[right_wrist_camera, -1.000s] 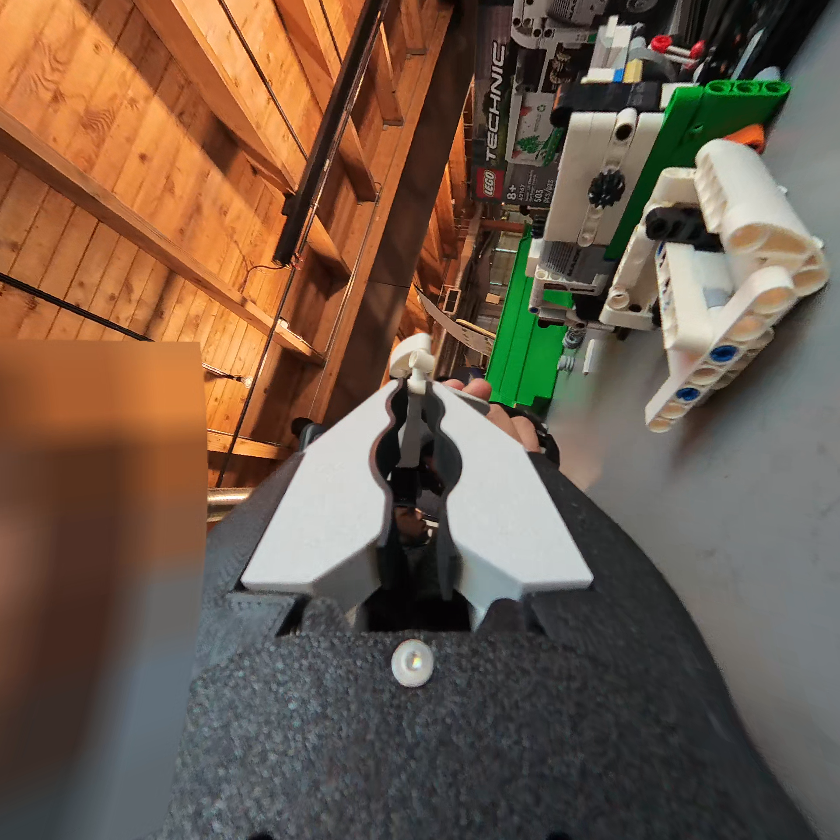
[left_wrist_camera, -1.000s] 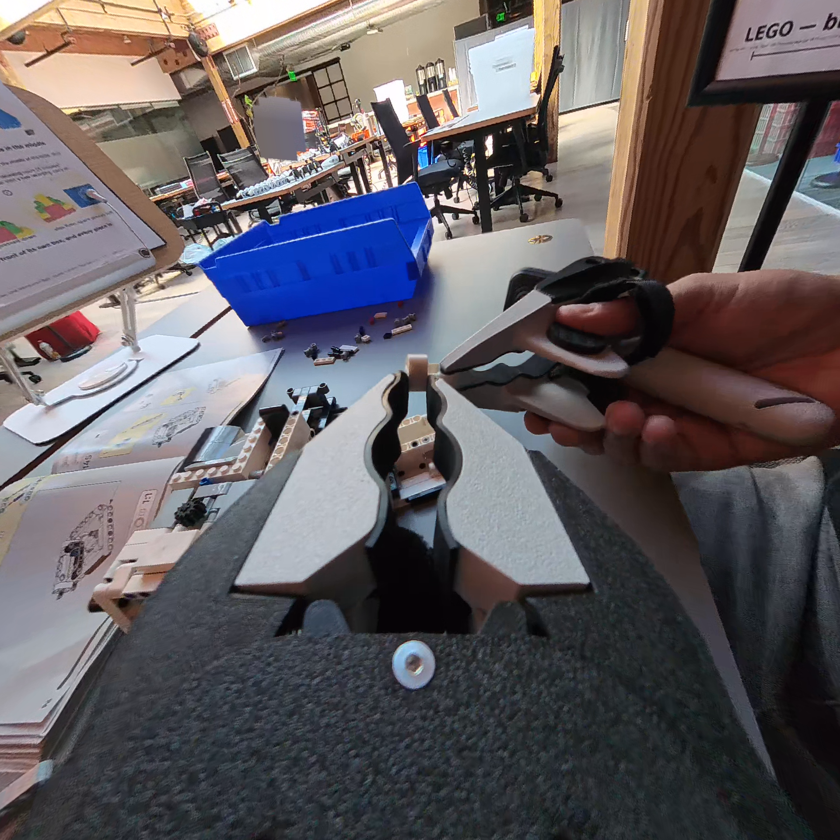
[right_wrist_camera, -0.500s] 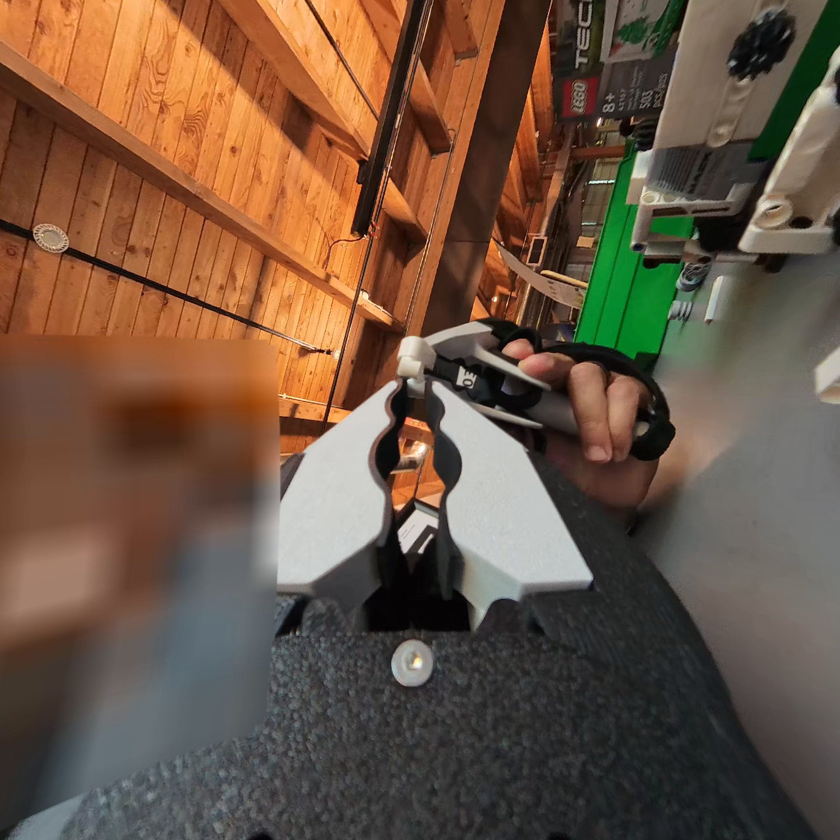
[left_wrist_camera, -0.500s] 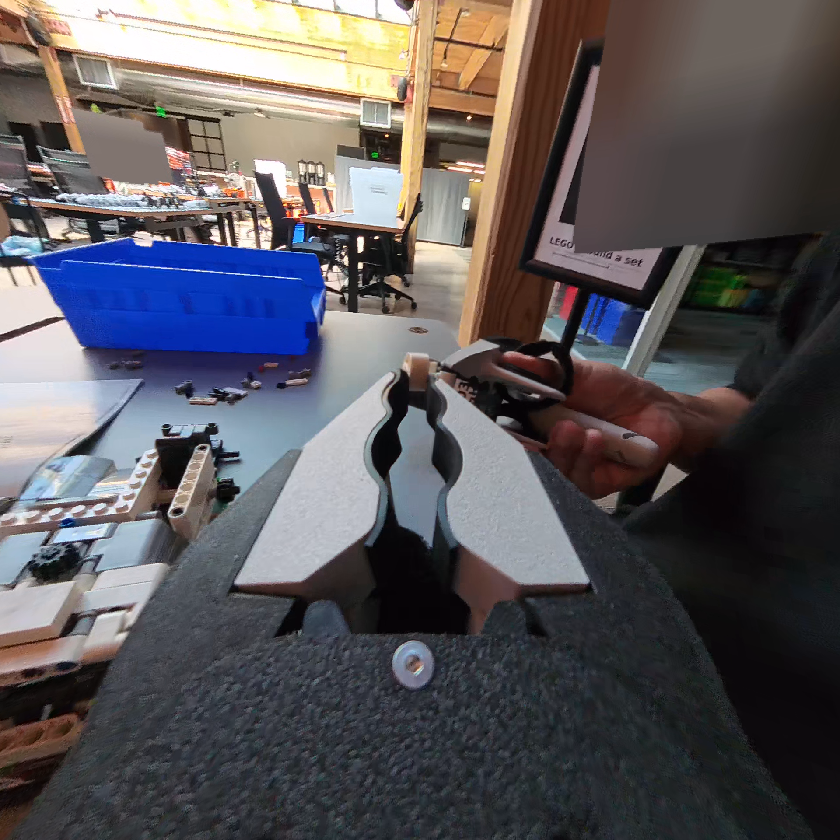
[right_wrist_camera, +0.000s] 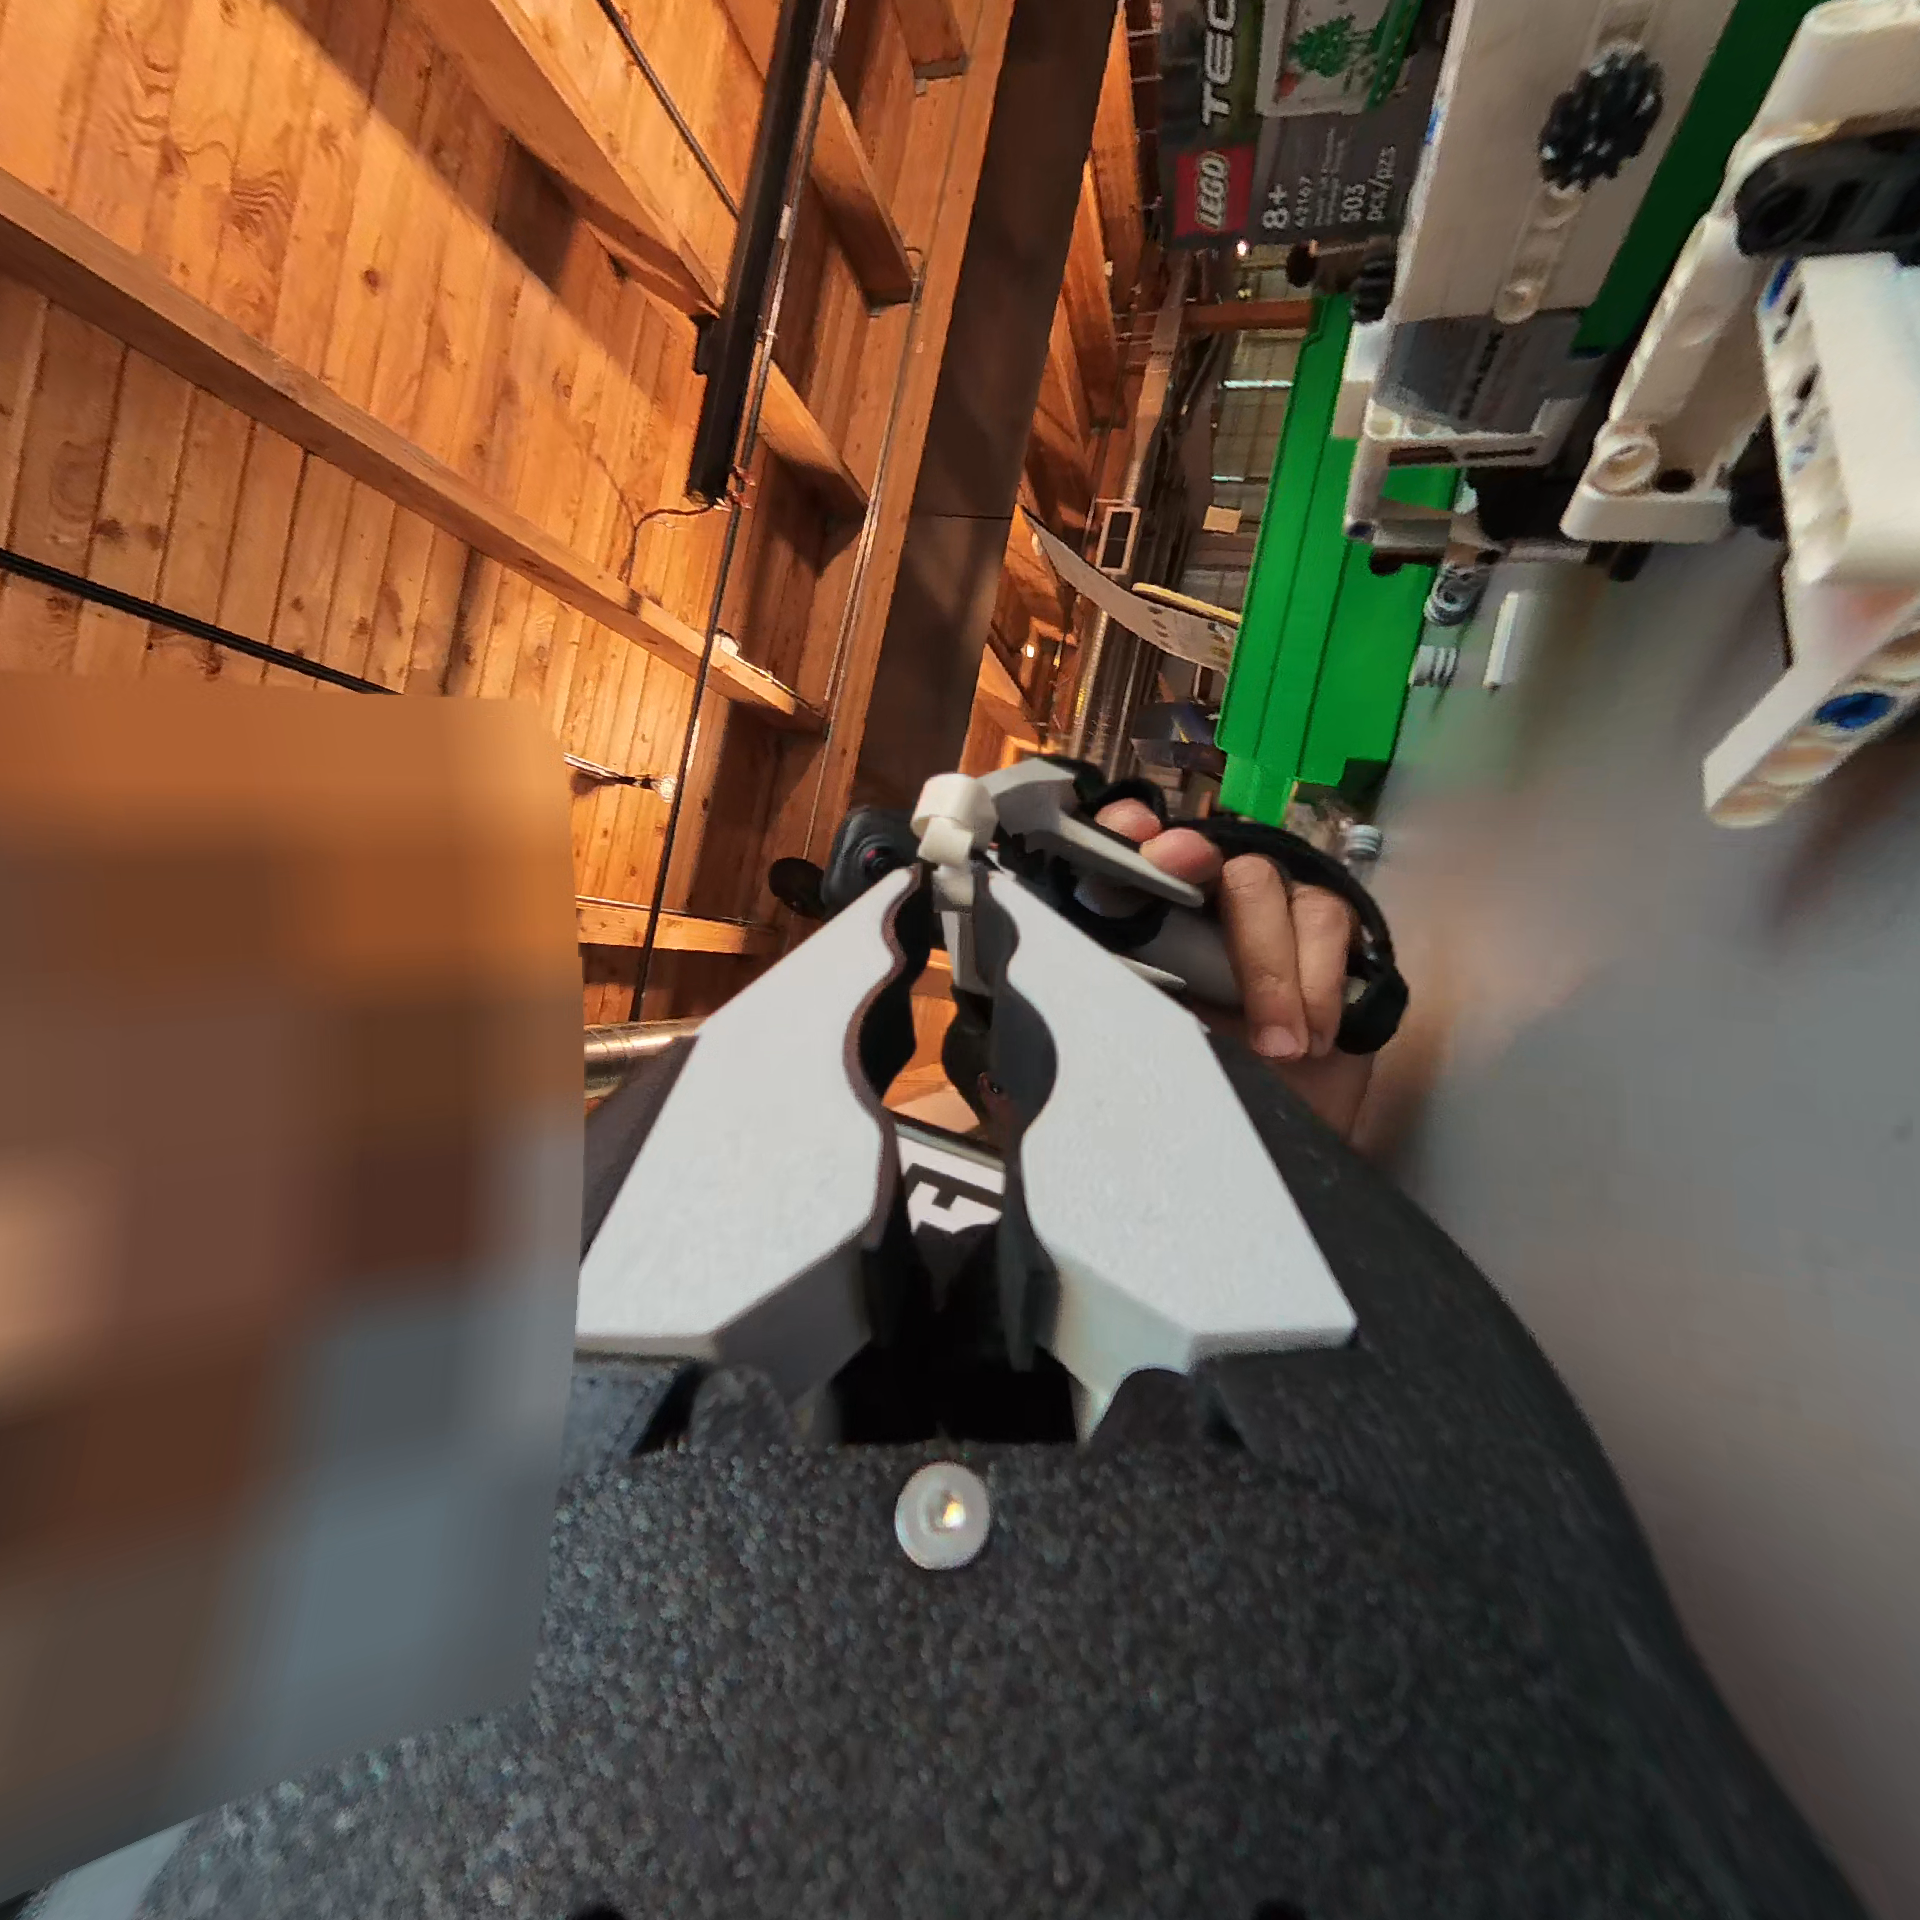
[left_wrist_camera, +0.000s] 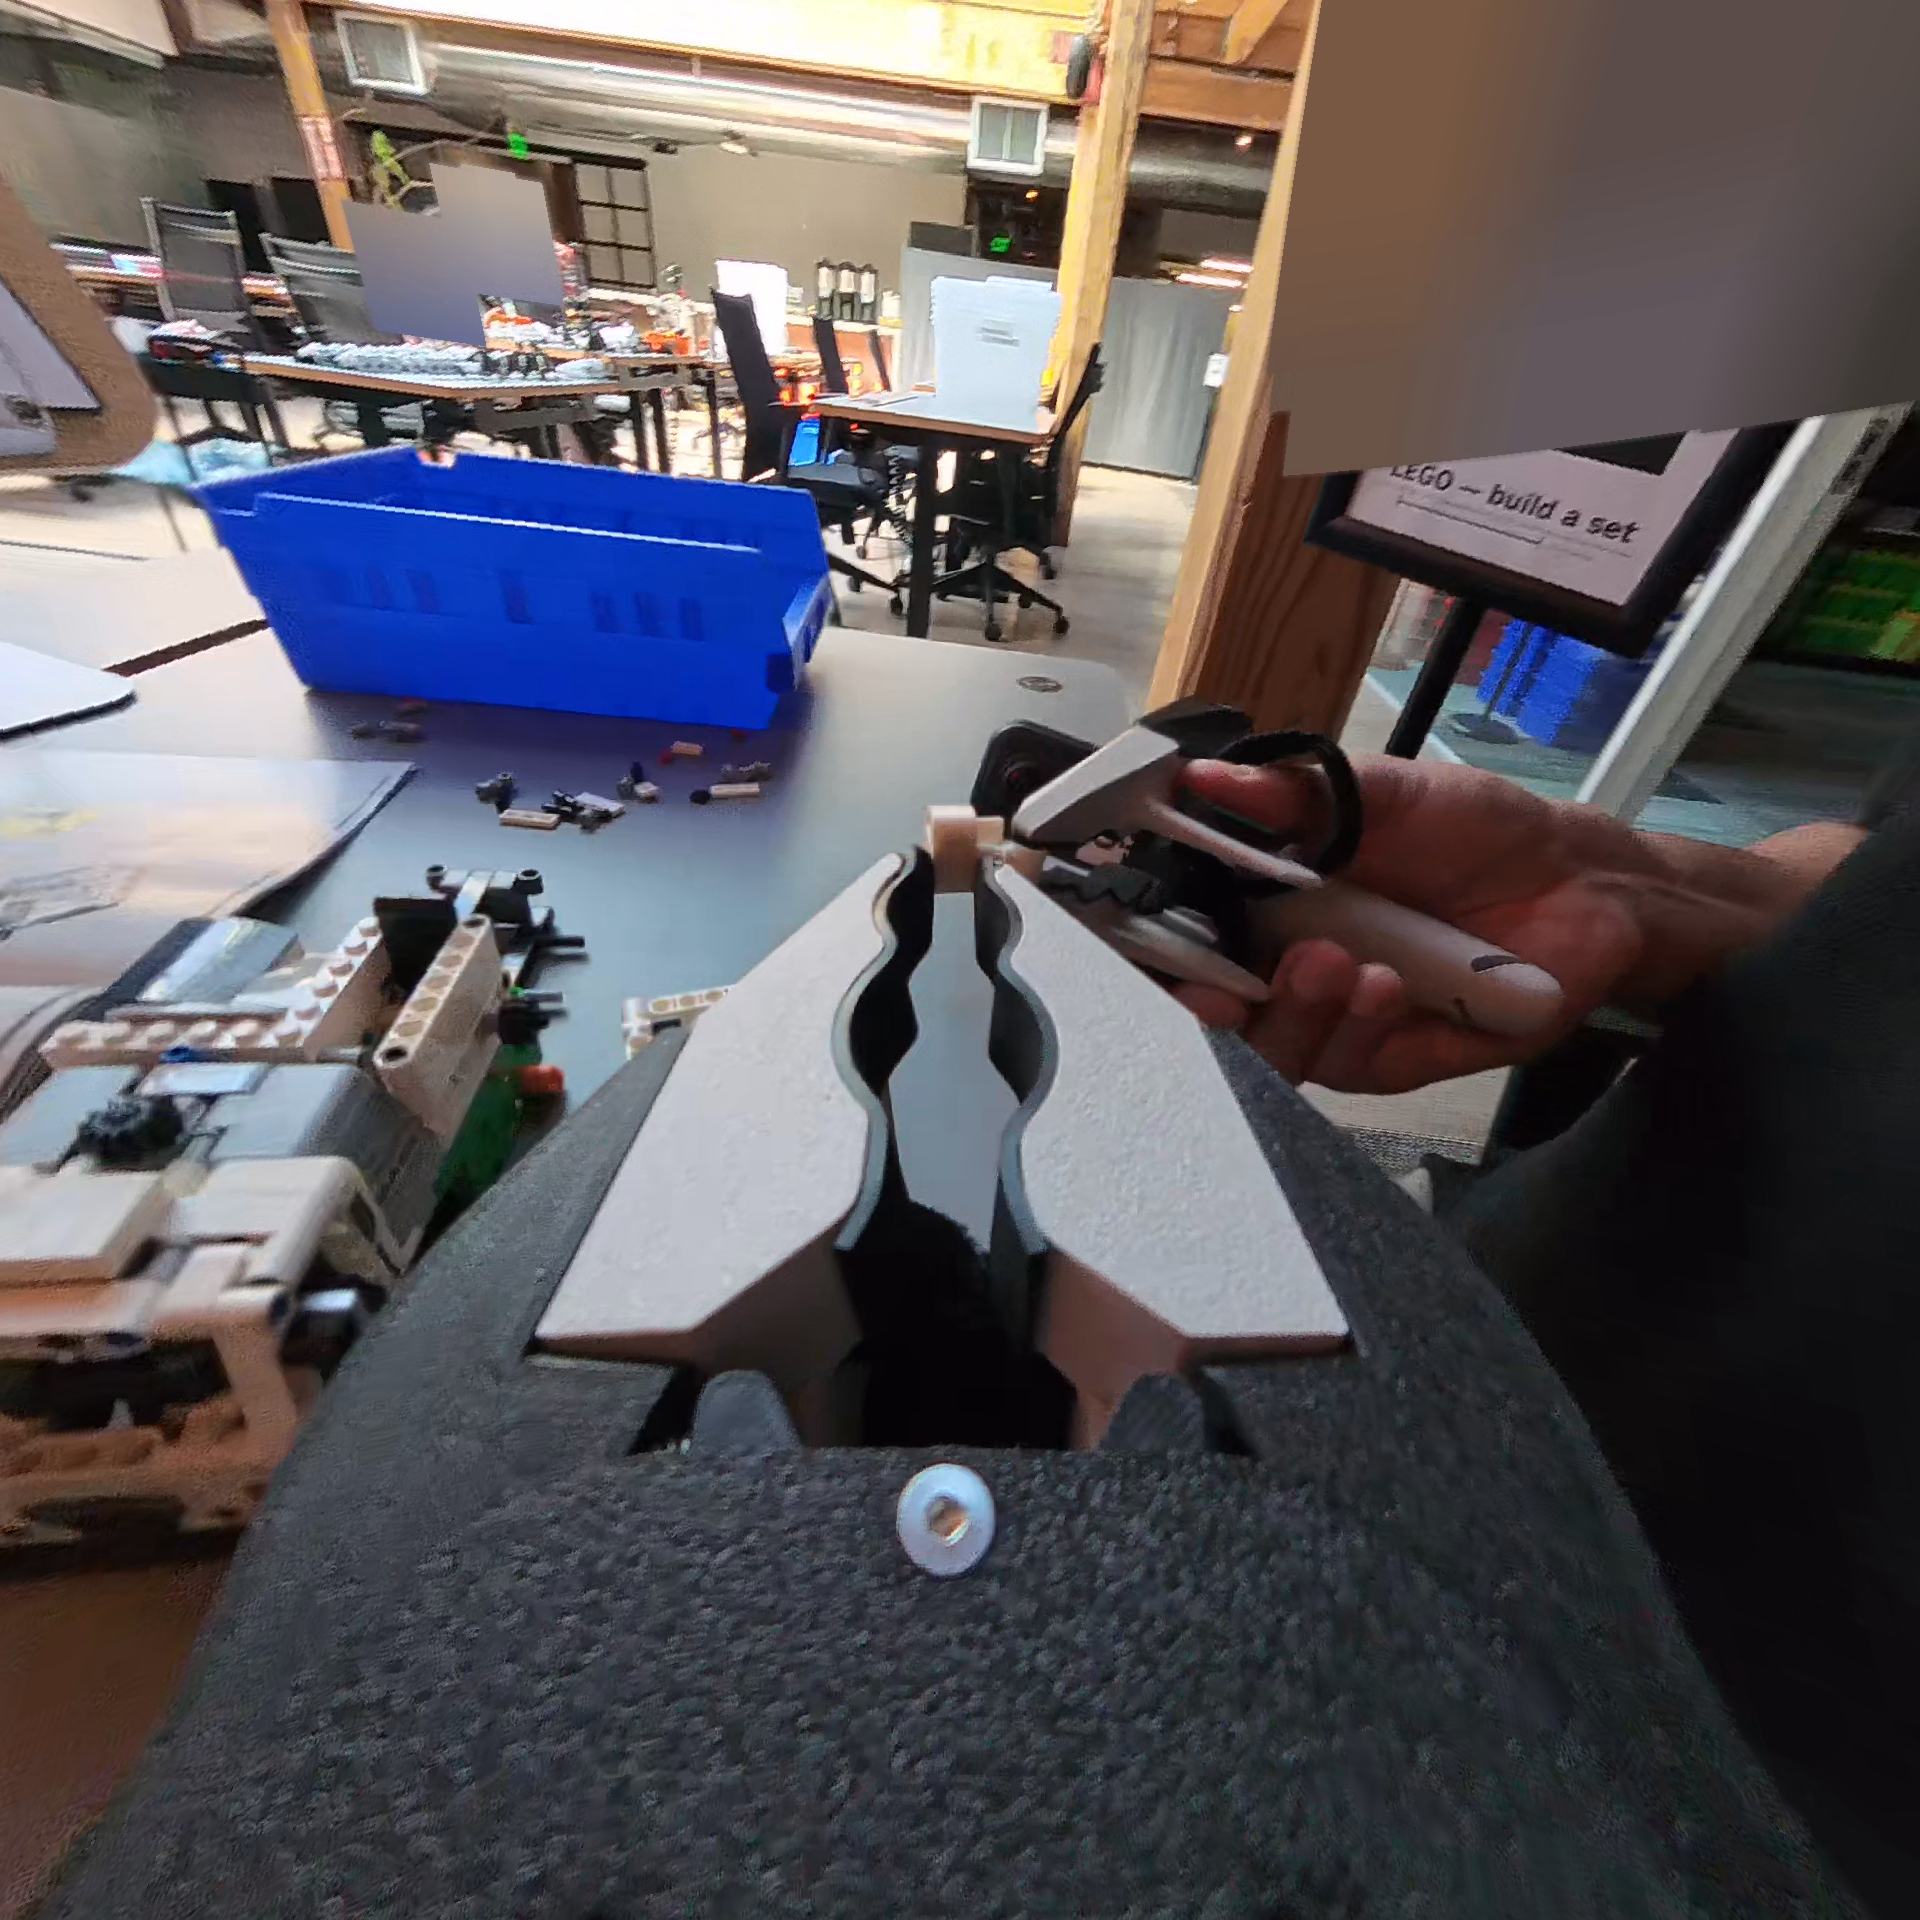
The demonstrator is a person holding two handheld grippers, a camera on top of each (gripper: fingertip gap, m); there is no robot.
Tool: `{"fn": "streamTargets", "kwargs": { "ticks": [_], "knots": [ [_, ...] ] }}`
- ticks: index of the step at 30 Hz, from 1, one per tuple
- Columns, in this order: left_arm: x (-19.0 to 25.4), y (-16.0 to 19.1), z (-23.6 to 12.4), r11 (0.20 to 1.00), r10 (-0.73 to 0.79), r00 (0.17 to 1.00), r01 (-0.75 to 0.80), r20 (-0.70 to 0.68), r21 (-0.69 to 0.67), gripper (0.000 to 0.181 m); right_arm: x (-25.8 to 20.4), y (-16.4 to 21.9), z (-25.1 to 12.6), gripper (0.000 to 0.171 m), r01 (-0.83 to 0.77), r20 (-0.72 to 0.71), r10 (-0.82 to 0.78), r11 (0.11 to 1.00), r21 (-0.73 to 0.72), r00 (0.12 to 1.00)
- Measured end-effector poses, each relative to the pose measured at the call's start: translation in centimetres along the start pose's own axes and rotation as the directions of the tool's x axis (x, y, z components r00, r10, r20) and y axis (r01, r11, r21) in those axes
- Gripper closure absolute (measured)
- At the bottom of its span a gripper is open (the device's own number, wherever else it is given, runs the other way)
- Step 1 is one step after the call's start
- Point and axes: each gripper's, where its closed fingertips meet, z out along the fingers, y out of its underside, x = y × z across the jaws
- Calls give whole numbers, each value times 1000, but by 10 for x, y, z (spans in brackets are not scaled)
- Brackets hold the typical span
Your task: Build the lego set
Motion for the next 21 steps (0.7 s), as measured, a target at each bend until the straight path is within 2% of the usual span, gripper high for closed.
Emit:
{"fn": "streamTargets", "kwargs": {
  "ticks": [1,6,9,14,17,21],
  "knots": [
    [5,3,-2,1000,-7,999,7,40,-8,174,2,6,-2,165,2,-20,-3,1000,-22,1000],
    [26,22,-7,992,121,967,-114,222,-47,174,14,29,-17,165,-57,-109,44,992,-115,993],
    [31,24,-8,987,162,963,-155,217,-48,173,16,35,-20,165,-140,-94,127,978,-154,987],
    [33,24,-11,996,90,983,-85,160,-37,174,15,38,-22,165,-160,-118,137,963,-218,983],
    [28,25,-11,999,31,985,-25,171,-37,174,17,32,-20,165,-228,-120,206,951,-210,971],
    [18,27,-15,981,-190,953,194,235,9,174,20,27,-12,165,-331,-123,312,926,-184,942]
  ]
}}
